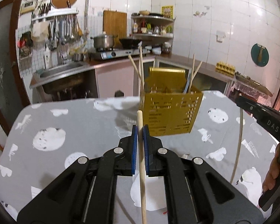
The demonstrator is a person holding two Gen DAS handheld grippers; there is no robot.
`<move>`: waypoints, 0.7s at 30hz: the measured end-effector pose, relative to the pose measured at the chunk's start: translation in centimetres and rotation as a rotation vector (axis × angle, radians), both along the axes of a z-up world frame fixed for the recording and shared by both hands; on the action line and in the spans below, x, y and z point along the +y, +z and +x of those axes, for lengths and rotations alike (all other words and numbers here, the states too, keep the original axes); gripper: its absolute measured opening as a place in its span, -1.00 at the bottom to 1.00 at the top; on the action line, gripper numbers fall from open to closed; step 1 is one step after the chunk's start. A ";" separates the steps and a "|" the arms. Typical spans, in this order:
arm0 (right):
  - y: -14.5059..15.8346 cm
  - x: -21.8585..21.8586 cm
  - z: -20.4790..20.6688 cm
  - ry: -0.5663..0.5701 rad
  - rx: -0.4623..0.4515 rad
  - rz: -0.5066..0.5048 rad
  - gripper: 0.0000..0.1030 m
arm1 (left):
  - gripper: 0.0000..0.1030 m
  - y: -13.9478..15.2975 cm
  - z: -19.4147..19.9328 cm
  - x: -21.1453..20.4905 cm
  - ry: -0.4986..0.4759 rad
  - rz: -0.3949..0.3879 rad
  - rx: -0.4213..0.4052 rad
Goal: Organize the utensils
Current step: 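Carry both chopsticks up and lower them into the yellow holder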
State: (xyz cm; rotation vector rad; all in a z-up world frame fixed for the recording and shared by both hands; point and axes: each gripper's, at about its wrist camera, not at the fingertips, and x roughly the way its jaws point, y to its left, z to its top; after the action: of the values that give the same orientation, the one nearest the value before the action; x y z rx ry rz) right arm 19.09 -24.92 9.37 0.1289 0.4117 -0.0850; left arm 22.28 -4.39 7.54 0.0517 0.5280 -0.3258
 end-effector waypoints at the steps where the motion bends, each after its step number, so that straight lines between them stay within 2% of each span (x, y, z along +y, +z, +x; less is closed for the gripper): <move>1: 0.3 0.0 -0.1 -0.002 -0.010 -0.002 -0.89 | -0.90 0.3 -0.2 0.1 0.001 -0.001 -0.015; 21: 5.1 -0.6 -0.8 -0.036 -0.135 -0.024 -0.89 | -0.91 4.7 0.0 0.3 -0.006 -0.067 -0.123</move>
State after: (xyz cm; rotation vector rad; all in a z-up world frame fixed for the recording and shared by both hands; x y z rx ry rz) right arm 18.30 -25.55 14.46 0.1172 0.2740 -0.1156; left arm 22.28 -4.12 12.29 0.0083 0.3945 -0.3439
